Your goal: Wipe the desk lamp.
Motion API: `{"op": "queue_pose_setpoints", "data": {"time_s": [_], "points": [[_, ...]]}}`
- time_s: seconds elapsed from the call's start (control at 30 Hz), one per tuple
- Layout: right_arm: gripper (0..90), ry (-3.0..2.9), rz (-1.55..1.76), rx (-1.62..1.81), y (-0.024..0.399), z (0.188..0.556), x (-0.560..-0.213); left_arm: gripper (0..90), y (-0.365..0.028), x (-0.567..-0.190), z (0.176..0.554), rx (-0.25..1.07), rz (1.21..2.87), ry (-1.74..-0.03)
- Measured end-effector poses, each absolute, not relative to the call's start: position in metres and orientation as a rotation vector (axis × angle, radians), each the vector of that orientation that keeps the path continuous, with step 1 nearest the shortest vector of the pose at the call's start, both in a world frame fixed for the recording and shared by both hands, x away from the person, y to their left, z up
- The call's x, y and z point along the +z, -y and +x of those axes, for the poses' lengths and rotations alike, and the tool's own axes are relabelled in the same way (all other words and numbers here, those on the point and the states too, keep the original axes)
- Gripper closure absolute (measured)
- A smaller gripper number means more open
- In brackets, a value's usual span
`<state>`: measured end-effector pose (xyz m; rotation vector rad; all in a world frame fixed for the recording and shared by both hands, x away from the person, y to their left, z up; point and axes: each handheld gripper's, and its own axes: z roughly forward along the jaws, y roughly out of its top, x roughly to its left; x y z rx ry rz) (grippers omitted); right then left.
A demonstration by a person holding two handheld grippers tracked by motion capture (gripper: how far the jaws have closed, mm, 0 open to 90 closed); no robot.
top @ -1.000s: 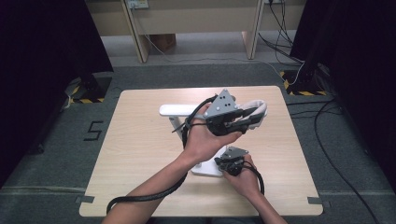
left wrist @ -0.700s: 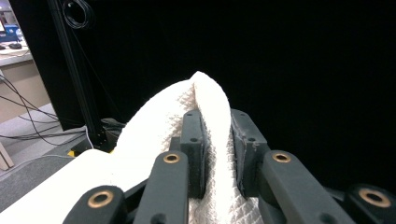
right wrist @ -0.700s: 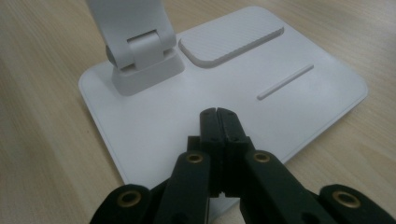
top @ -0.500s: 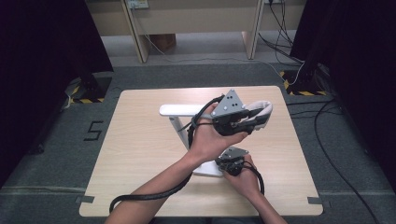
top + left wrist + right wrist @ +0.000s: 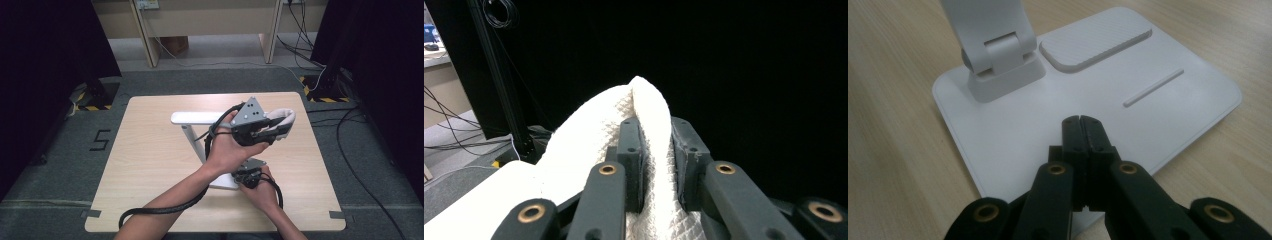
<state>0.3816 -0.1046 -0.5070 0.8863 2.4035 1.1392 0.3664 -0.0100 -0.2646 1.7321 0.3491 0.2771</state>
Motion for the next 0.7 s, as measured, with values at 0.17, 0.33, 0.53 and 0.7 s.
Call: {"op": "queue_pose_setpoints", "data": {"time_s": [0.17, 0.33, 0.53, 0.7], "points": [[90.0, -2.402, 0.886, 1.138, 0.105, 0.382, -0.507, 76.6, 0.012, -0.266, 0.365, 0.28, 1.736, -0.34], [90.0, -2.403, 0.885, 1.138, 0.104, 0.382, -0.507, 76.7, 0.015, -0.268, 0.364, 0.276, 1.743, -0.335], [90.0, -2.404, 0.883, 1.137, 0.105, 0.382, -0.507, 76.7, 0.021, -0.272, 0.362, 0.273, 1.758, -0.331], [90.0, -2.405, 0.882, 1.138, 0.105, 0.382, -0.507, 76.7, 0.024, -0.277, 0.361, 0.281, 1.769, -0.326]]}}
